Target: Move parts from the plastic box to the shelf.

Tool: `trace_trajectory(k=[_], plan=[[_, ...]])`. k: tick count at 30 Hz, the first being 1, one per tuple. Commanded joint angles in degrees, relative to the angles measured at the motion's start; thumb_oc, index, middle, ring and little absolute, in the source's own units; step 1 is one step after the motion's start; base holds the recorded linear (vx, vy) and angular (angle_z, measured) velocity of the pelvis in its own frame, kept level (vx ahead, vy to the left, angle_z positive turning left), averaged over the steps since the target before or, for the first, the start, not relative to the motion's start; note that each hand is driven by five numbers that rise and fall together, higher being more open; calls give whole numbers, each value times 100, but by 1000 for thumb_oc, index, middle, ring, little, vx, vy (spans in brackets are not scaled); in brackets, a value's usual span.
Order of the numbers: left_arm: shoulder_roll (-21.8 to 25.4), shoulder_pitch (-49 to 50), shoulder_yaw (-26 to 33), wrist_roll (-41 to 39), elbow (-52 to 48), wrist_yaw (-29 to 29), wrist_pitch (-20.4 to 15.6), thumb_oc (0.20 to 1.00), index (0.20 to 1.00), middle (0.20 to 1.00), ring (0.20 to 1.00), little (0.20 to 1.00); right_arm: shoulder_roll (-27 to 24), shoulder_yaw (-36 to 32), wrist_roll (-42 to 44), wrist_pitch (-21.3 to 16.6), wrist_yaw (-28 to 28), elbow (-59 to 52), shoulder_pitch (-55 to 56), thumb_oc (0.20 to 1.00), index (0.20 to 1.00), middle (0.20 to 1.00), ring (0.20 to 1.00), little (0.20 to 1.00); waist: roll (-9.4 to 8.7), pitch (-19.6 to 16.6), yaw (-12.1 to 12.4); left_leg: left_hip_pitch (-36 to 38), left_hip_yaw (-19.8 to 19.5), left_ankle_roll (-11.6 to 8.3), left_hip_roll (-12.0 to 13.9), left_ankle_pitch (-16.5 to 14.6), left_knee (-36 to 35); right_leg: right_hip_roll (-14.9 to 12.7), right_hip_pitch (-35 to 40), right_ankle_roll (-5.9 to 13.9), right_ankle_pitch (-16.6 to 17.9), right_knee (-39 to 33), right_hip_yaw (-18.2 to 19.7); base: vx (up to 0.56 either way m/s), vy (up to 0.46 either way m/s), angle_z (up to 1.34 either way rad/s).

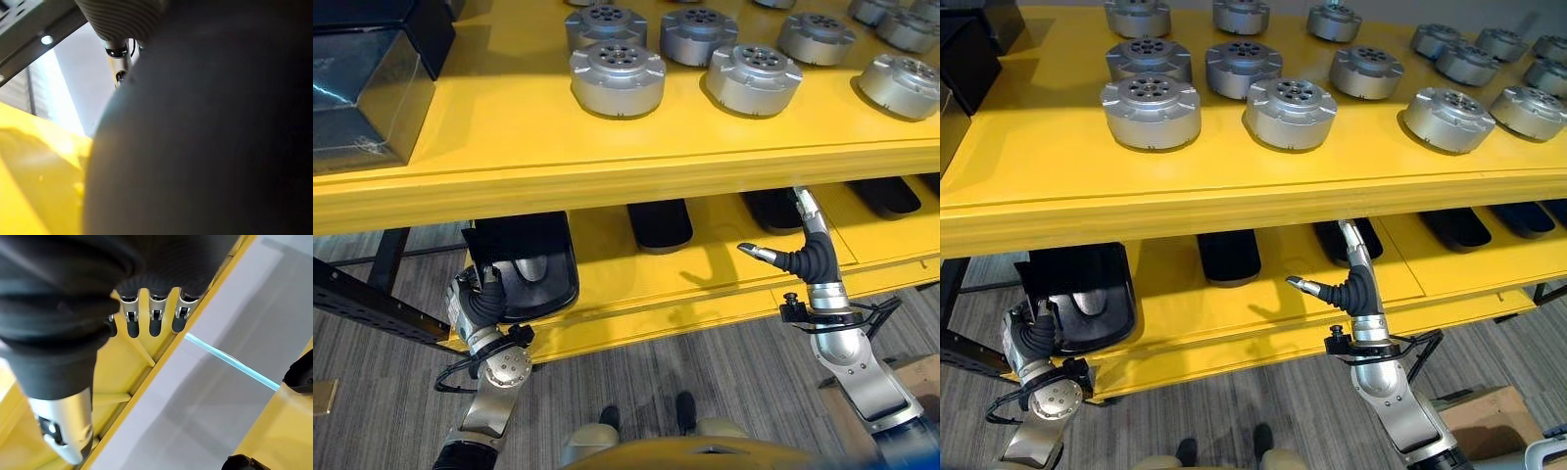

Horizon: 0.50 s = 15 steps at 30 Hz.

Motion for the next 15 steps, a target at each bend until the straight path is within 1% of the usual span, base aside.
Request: trace_trajectory(k=[1, 3, 4, 9, 12, 15], plan=[[352, -416, 177, 553, 14, -67, -249, 200, 200, 200, 200, 200, -233, -68, 80, -400, 105, -105, -348, 1000, 1000, 1000, 1000, 1000, 91, -172, 33, 48, 477, -438, 655, -344, 49, -431, 159, 439, -533, 567, -239, -3, 62, -5], [405, -462, 181, 594, 89, -132, -222, 200, 200, 200, 200, 200, -237, -82, 95, -433, 191, -64, -368, 1000, 1000, 1000, 1000, 1000, 126, -199, 10, 39, 483, -447, 660, -333, 42, -437, 152, 440, -533, 558, -225, 0, 61, -4], [464, -498, 180, 658, 173, -270, -186, 200, 200, 200, 200, 200, -251, -95, 88, -457, 279, -46, -376, 1000, 1000, 1000, 1000, 1000, 154, -220, -18, 36, 485, -455, 660, -322, 38, -436, 145, 439, -534, 557, -201, 3, 68, -1], [577, -648, 110, 894, 606, -334, -185, 200, 200, 200, 200, 200, -312, -155, 139, -560, 547, 38, -394, 1000, 1000, 1000, 1000, 1000, 238, -279, -121, 31, 530, -458, 644, -306, 57, -430, 111, 424, -557, 612, -97, 12, 64, -3], [611, -735, 64, 939, 894, -331, -164, 200, 200, 200, 200, 200, -333, -157, 156, -617, 666, 112, -417, 1000, 1000, 1000, 1000, 1000, 278, -313, -170, 36, 560, -459, 635, -304, 73, -430, 96, 420, -576, 648, -44, 28, 65, -9], [554, -828, 30, 774, 1200, -375, -116, 200, 200, 200, 200, 200, -322, -166, 145, -662, 793, 191, -439, 1000, 1000, 1000, 1000, 1000, 319, -342, -219, 40, 580, -455, 623, -304, 84, -434, 79, 420, -583, 676, -8, 27, 59, -11]])
